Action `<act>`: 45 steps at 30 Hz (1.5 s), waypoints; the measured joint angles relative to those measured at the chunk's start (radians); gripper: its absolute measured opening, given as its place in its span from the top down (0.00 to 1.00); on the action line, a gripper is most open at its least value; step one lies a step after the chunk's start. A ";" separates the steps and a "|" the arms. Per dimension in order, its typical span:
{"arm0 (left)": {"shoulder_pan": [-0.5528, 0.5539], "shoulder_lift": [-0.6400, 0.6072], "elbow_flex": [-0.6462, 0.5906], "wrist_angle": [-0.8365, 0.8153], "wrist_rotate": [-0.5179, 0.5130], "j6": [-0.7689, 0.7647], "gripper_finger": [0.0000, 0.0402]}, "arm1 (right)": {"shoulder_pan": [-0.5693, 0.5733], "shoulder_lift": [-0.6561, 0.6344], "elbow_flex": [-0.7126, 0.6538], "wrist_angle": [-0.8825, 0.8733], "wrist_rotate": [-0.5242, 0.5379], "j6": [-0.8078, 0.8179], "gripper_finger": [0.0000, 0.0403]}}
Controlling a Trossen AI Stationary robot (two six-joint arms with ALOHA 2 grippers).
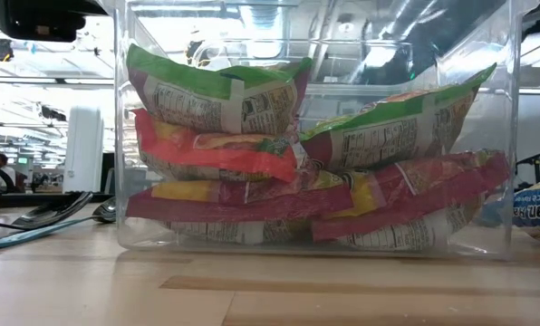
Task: Pick & Place Food Item
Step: Put the red seasoning can into the orange transparent bin
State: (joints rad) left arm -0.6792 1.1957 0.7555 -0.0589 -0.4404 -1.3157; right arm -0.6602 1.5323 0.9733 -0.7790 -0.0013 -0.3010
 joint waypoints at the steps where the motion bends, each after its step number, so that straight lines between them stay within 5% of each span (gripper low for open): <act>1: 0.000 0.000 0.000 0.002 0.000 0.012 0.07 | 0.003 -0.037 0.001 -0.015 -0.006 0.014 0.61; 11: 0.020 0.000 0.000 0.373 -0.072 0.468 0.07 | 0.146 -0.449 0.002 -0.093 -0.300 0.298 0.61; 14: 0.051 0.000 0.007 0.497 -0.116 0.642 0.07 | 0.254 -0.542 0.002 -0.062 -0.368 0.439 0.61; 19: 0.159 0.000 0.095 0.441 -0.106 0.795 0.07 | 0.492 -0.626 0.002 0.050 -0.362 0.661 0.61; 26: 0.314 0.073 0.258 0.212 0.088 0.869 0.05 | 0.767 -0.563 0.002 0.256 -0.242 0.822 0.61; 34: 0.383 0.281 0.420 0.198 0.273 0.924 0.01 | 0.874 -0.363 0.007 0.458 -0.211 0.825 0.61; 45: 0.388 0.427 0.500 0.199 0.261 0.909 0.01 | 0.903 -0.153 0.189 0.434 -0.234 0.719 0.61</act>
State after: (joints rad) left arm -0.2913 1.6226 1.2552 0.1401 -0.1795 -0.4070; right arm 0.2429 1.3796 1.1625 -0.3445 -0.2350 0.4178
